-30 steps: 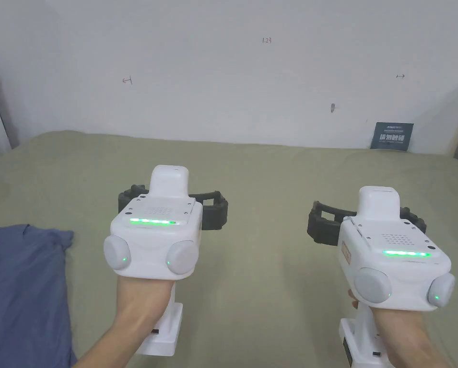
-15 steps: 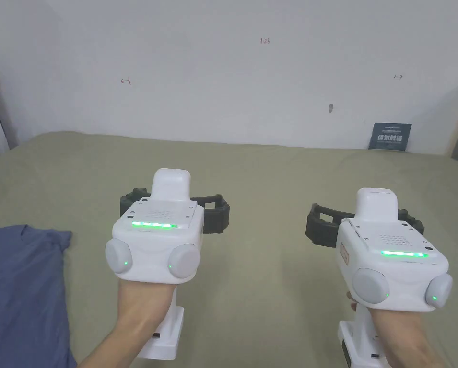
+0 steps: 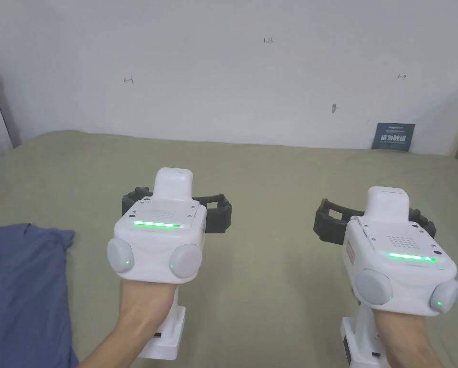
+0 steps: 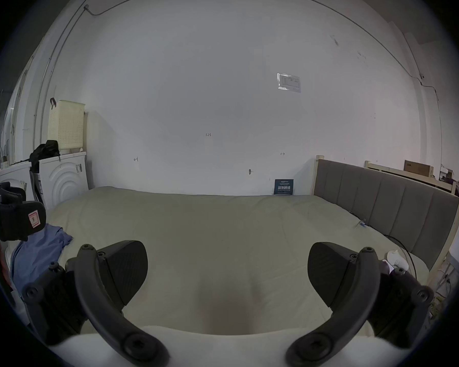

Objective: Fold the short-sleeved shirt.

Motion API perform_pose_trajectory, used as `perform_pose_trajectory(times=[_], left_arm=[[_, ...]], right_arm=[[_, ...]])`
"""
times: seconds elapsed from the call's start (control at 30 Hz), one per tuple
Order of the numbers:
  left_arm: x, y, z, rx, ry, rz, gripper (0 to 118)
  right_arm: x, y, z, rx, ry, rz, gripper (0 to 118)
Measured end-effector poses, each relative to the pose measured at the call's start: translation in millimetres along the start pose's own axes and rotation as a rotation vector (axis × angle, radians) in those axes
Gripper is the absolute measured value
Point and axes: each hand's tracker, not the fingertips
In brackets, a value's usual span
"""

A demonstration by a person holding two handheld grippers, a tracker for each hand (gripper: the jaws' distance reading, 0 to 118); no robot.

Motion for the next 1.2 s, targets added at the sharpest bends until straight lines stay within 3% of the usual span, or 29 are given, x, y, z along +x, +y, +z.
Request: perform_pose_trajectory(times=[0.7, 0.77, 0.8, 0.83, 0.87, 0.9, 0.93, 1.0, 1.2], left_arm=[[-7, 7, -1, 0.028, 0.023, 0.025, 118], [-7, 8, 2, 0.023, 0.016, 0.015, 118], [-6, 9, 2, 0.016, 0.02, 0.008, 115], [-6, 8, 3, 0.015, 0.017, 0.005, 106], [-6, 8, 2, 0.009, 0.019, 0.003, 82], [-6, 7, 2, 0.002, 0.019, 0.002, 13], [-4, 6, 0, -0.015, 0.031, 0.003, 1], [-6, 1, -2, -0.011, 0.037, 0.014, 1], [-8, 0, -7, -0.028, 0.025, 0.035, 2]], right_arm=[[6, 1, -2, -0.01, 0.004, 0.017, 118], [6, 2, -3, -0.013, 0.006, 0.028, 115], [6, 2, -3, -0.013, 0.004, 0.032, 106], [6, 3, -2, -0.014, 0.002, 0.034, 89], [7, 4, -1, -0.02, -0.004, 0.035, 54], [7, 6, -2, -0.039, -0.025, 0.035, 8], [7, 10, 0, -0.036, -0.084, 0.029, 7], [6, 18, 2, -0.063, -0.044, 0.001, 7], [15, 9, 0, -0.067, -0.051, 0.039, 8]])
